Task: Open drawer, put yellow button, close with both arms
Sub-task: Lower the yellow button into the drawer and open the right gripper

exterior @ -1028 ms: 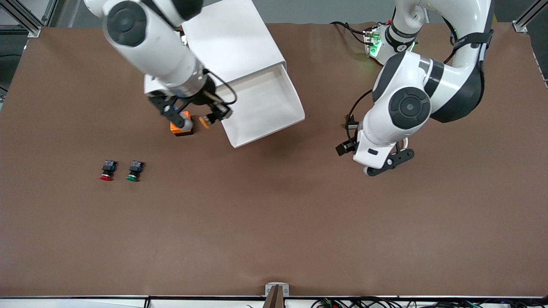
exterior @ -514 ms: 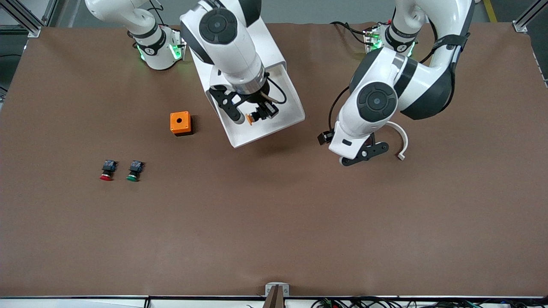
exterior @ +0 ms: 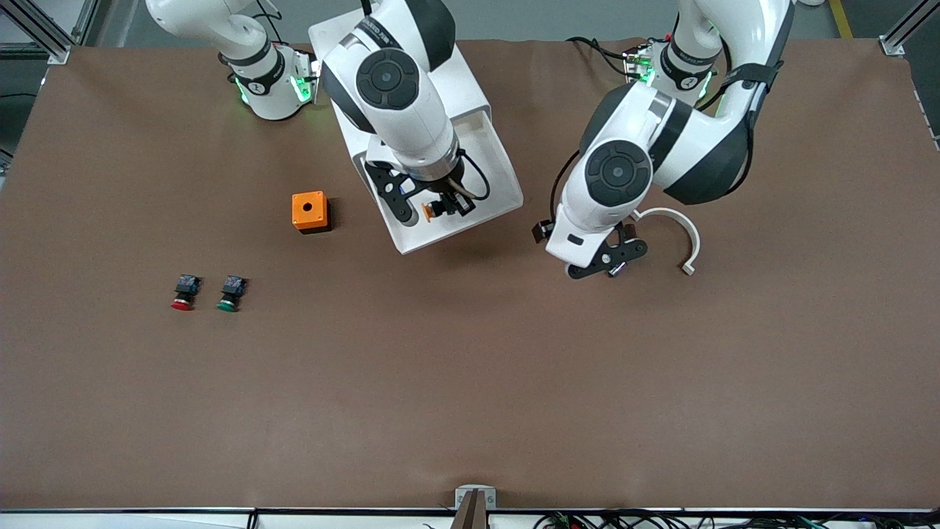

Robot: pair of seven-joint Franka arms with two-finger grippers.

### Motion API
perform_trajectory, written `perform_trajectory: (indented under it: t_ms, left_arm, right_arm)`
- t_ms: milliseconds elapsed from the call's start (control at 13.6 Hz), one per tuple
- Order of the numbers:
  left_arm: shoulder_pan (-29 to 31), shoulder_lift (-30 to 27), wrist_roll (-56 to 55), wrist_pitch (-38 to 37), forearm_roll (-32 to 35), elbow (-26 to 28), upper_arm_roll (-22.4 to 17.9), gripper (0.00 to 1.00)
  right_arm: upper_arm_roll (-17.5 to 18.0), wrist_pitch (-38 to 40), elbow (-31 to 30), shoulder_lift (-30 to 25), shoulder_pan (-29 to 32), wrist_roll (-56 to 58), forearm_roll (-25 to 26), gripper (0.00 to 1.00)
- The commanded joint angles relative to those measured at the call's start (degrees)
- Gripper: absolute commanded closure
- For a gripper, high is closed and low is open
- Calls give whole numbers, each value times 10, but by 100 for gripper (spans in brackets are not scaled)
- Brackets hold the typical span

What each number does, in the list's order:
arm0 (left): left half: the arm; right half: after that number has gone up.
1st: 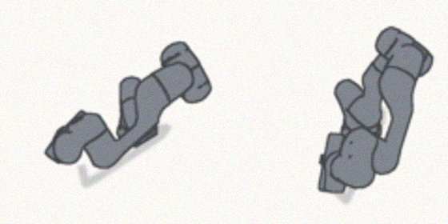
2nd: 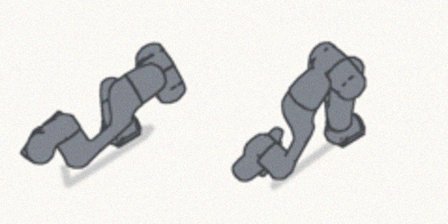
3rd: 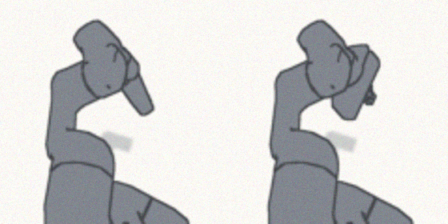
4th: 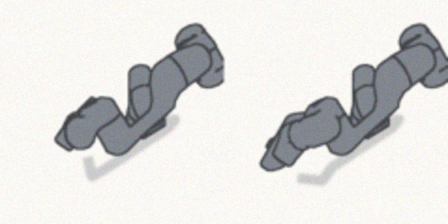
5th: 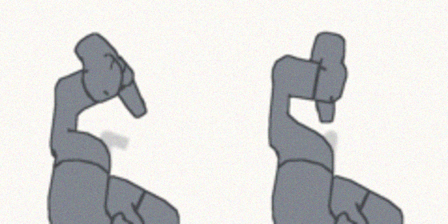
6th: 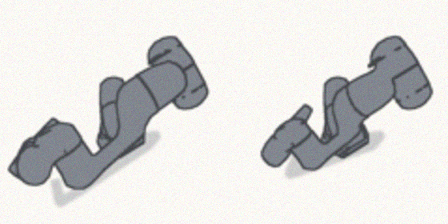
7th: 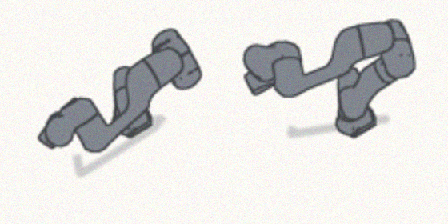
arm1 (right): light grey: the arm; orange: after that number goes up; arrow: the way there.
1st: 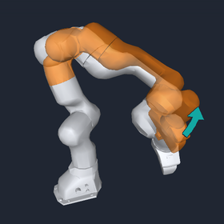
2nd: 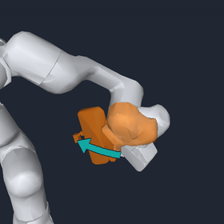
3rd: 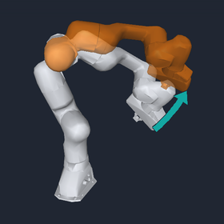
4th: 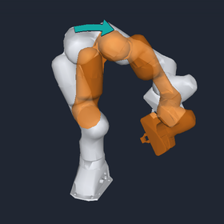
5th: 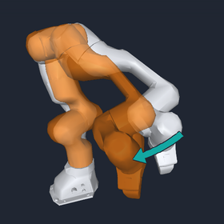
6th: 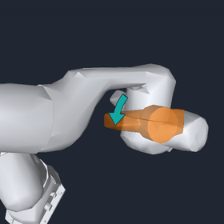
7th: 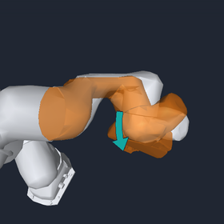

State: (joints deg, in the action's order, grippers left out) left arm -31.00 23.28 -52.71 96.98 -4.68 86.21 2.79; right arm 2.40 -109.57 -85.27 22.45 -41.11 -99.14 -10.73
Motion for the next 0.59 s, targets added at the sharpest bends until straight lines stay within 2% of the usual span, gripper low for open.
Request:
perform_trajectory:
  t_ms: [0, 514]
  left_arm:
    - [-20, 11, -48, 36, 10, 4, 1, 0]
    - [-30, 29, -78, 42, 5, 3, 1, 0]
  right_arm:
    - [-5, -5, 5, 19, -7, -22, 0, 100]
    - [-6, -24, 5, 36, -35, -59, 0, 100]
